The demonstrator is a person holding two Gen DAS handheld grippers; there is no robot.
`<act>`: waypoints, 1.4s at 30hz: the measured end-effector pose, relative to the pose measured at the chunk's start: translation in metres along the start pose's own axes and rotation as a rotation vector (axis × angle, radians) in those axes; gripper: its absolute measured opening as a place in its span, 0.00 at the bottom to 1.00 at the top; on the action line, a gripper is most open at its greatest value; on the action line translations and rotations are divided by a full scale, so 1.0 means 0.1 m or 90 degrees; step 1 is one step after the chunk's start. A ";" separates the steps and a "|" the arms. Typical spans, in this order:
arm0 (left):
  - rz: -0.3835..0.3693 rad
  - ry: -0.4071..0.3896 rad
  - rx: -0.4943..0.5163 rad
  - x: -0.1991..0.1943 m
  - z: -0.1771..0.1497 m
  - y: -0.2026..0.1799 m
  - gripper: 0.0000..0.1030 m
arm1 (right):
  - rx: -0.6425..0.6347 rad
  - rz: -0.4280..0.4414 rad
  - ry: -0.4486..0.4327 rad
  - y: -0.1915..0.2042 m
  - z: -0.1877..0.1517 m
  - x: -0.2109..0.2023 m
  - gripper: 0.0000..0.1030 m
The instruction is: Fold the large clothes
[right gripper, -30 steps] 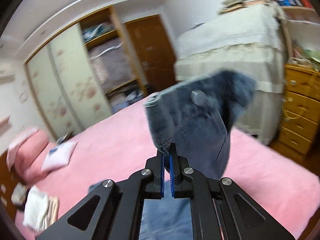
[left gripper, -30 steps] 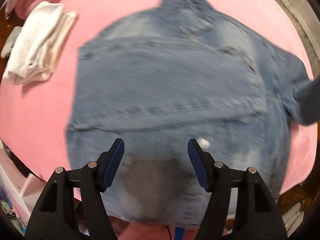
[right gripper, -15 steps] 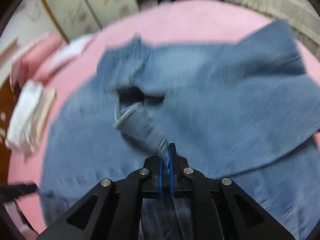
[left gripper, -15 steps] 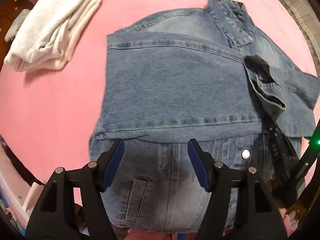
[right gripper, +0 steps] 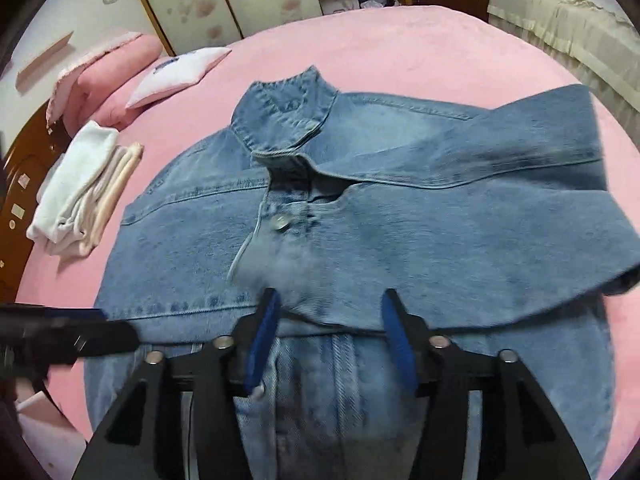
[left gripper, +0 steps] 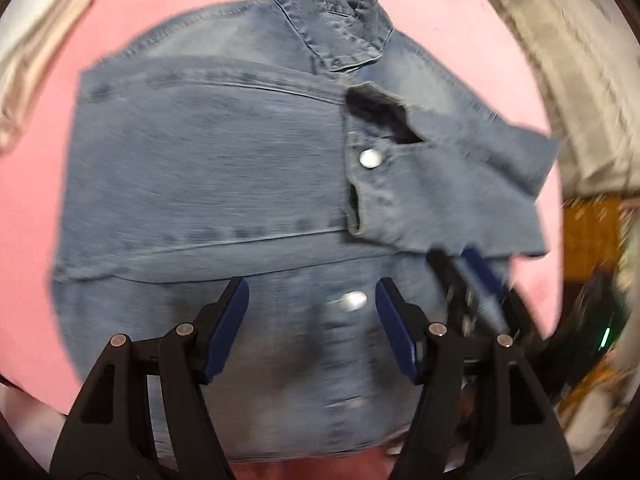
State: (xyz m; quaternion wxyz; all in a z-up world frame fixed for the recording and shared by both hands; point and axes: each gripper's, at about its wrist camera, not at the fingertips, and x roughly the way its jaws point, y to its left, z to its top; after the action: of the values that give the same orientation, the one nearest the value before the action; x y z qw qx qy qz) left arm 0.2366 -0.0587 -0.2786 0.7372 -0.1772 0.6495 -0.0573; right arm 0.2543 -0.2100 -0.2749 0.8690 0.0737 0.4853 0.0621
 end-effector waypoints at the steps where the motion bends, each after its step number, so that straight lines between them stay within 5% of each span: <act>1: -0.012 0.002 -0.015 0.05 0.03 -0.03 0.61 | 0.012 0.004 -0.003 -0.08 -0.03 -0.11 0.59; 11: -0.045 0.028 -0.135 0.65 0.20 -0.24 0.59 | 0.104 -0.046 0.022 -1.11 -0.28 -0.62 0.64; 16: 0.013 0.058 -0.177 0.93 0.25 -0.37 0.39 | 0.103 -0.118 0.015 -1.64 -0.35 -0.81 0.68; 19: 0.033 0.049 -0.168 1.00 0.30 -0.52 0.17 | 0.084 -0.136 0.033 -1.94 -0.38 -0.81 0.70; 21: 0.059 0.031 -0.153 1.01 0.31 -0.65 0.13 | 0.064 -0.143 0.050 -2.13 -0.39 -0.77 0.70; 25: 0.060 -0.035 -0.156 0.88 0.32 -0.87 0.11 | 0.026 -0.136 0.080 -2.39 -0.38 -0.66 0.71; 36: -0.092 -0.349 -0.135 -0.48 0.97 -1.46 0.11 | 0.013 -0.078 0.061 -2.75 -0.13 -0.41 0.70; 42: -0.035 -0.480 -0.131 -1.10 1.05 -1.35 0.11 | 0.002 -0.060 0.037 -2.85 -0.05 -0.42 0.70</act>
State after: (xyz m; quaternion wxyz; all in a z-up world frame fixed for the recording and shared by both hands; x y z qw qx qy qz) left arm 0.3427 -0.1303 -0.1201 0.9009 -0.2759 0.3302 0.0578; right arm 0.2388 -0.4968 -0.2964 0.8565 0.0507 0.5131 0.0226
